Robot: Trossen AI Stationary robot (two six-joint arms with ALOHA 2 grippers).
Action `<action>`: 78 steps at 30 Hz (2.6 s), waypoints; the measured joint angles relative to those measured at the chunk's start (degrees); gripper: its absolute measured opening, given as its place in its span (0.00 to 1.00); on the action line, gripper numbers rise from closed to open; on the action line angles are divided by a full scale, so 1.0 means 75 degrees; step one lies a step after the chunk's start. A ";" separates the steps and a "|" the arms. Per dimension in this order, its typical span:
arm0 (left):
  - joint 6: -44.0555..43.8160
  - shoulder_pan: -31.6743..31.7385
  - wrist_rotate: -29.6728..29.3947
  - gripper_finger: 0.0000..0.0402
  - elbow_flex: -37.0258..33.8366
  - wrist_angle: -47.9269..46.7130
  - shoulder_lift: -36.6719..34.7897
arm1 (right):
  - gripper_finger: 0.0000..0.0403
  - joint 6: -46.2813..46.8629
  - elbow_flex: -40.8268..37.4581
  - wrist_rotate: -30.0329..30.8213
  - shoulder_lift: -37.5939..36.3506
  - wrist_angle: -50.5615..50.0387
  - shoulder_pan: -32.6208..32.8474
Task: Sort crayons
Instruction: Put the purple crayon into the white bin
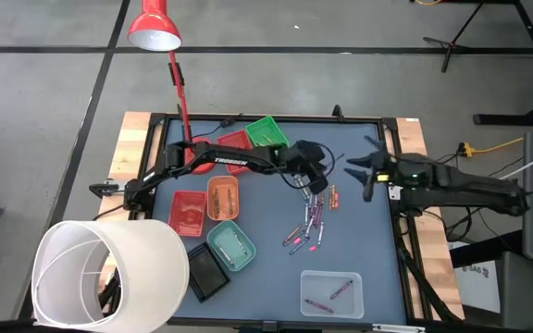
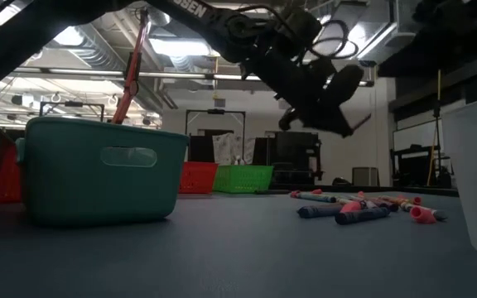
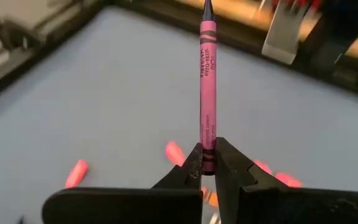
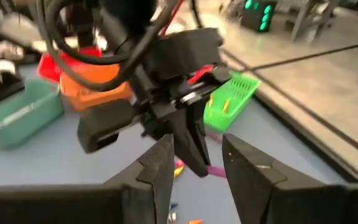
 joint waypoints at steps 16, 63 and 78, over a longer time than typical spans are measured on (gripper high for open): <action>-0.0002 -0.0150 0.0003 0.01 0.0000 0.3160 -0.0006 | 0.33 0.0057 -0.0003 0.0683 -0.2121 -0.0180 0.0000; 0.2202 -0.0724 0.1119 0.01 0.0003 0.4238 -0.0017 | 0.31 -0.0434 -0.0003 -0.2148 -0.2135 0.0281 0.0002; 0.2216 -0.0730 0.1151 0.01 0.0003 0.4221 -0.0017 | 0.07 -0.0508 -0.0003 -0.2357 -0.2135 0.0281 0.0000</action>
